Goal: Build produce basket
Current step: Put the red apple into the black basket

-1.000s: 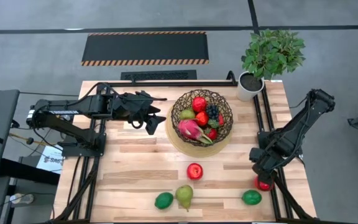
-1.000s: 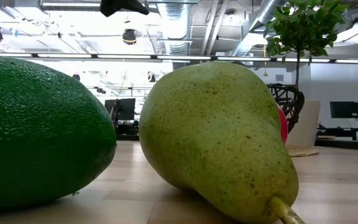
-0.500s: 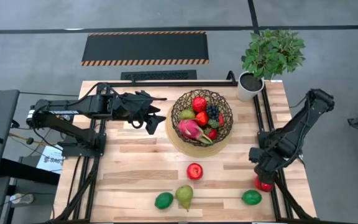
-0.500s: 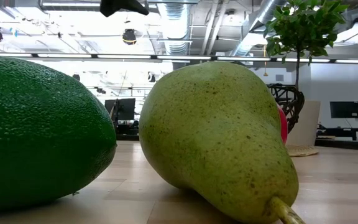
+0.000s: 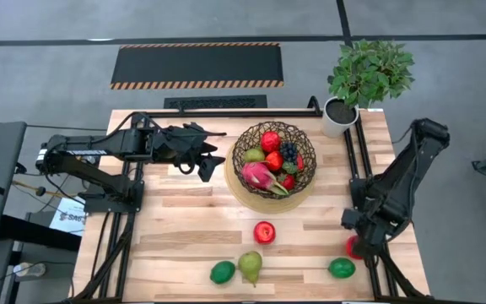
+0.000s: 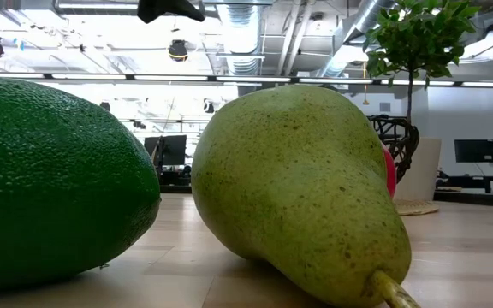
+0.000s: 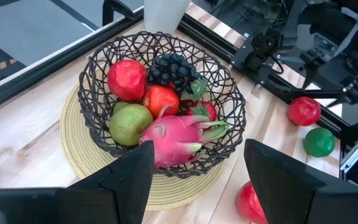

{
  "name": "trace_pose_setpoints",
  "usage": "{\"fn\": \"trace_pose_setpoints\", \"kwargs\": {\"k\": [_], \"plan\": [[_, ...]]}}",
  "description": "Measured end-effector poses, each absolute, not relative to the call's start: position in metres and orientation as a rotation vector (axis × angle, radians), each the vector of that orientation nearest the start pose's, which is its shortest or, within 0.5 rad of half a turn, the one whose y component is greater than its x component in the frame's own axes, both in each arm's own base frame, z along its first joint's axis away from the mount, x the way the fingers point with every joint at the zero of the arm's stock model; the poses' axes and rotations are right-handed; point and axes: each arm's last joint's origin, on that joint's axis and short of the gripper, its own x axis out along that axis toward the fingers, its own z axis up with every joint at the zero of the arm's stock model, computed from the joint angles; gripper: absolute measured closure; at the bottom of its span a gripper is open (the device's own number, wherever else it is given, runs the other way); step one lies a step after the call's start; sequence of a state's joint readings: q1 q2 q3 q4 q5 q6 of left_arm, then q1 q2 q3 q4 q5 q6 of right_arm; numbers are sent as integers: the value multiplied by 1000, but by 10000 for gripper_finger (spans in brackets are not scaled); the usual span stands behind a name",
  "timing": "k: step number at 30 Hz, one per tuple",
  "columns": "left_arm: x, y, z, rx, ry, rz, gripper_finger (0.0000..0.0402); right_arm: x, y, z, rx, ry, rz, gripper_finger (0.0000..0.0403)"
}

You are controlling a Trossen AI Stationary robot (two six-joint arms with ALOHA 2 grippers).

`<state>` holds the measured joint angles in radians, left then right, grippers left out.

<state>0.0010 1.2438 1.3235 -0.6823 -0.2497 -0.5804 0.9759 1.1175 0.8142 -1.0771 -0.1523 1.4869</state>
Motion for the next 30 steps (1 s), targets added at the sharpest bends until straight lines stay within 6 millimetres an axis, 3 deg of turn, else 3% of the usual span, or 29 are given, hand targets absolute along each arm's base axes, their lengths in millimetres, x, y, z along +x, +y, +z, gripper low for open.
{"fn": "trace_pose_setpoints", "kwargs": {"k": [19,30], "plan": [[253,8,379,-495,498,436,166,68,163,185,662,1625,-134,39],[253,9,379,-488,492,456,166,69,162,183,621,1622,-100,39]]}}
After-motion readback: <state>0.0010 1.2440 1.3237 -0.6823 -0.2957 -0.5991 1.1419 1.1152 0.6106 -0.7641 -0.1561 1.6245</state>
